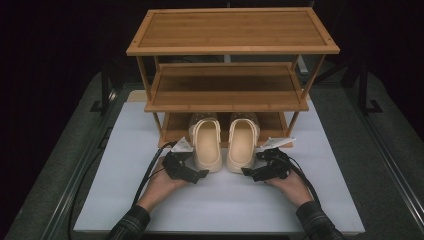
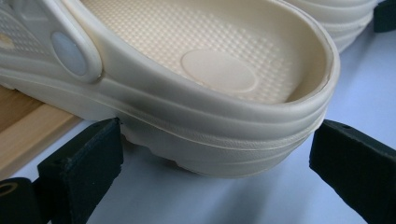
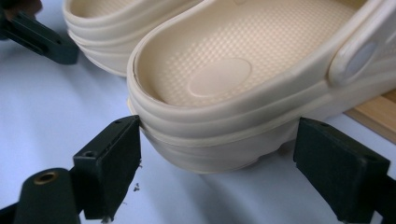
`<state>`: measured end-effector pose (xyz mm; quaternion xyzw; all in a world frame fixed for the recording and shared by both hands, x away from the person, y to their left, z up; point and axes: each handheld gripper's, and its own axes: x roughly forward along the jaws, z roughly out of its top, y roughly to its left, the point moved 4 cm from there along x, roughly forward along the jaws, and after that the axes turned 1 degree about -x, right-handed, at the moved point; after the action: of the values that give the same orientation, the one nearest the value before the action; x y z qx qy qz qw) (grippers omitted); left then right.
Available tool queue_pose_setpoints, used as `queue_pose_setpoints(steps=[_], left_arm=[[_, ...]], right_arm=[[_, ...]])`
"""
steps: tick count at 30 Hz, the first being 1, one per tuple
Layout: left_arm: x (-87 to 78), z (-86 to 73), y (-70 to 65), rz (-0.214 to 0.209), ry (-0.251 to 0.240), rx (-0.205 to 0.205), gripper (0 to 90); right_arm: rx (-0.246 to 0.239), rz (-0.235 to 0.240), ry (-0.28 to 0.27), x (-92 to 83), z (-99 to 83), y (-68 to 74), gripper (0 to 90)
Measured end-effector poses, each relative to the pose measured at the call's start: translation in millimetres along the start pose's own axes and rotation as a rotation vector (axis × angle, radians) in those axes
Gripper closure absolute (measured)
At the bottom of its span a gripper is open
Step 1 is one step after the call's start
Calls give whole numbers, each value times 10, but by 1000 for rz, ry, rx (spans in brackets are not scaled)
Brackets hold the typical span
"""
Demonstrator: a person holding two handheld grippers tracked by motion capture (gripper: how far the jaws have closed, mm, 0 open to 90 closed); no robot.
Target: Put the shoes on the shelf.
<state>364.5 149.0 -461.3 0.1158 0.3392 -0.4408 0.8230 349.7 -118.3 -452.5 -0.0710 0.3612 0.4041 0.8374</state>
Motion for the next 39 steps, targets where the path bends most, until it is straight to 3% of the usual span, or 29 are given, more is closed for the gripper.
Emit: queue_pose_setpoints(steps=[4,8,14,19,24,33,38,39], left_arm=[[62,57,22,4,6,6,25],[102,92,82,3,-18,-17,24],[153,156,161,6,-15,-22,18],[193,241,215,23,-15,-7,15],[210,335,278,38,1,28,11],[338,432,424,32,-9,-25,11],[419,475,481,44,-10,-36,11],[427,490,499,53,0,-23,13]], right_arm=[[-6,-9,6,57,65,-14,145],[4,-15,3,99,110,-58,141],[14,-27,-14,154,149,-117,142],[10,-42,-7,189,249,-172,137],[41,-33,-26,240,253,-260,145],[65,-67,-47,309,352,-433,165],[81,-94,-87,341,355,-532,209],[86,-95,-93,349,353,-550,216]])
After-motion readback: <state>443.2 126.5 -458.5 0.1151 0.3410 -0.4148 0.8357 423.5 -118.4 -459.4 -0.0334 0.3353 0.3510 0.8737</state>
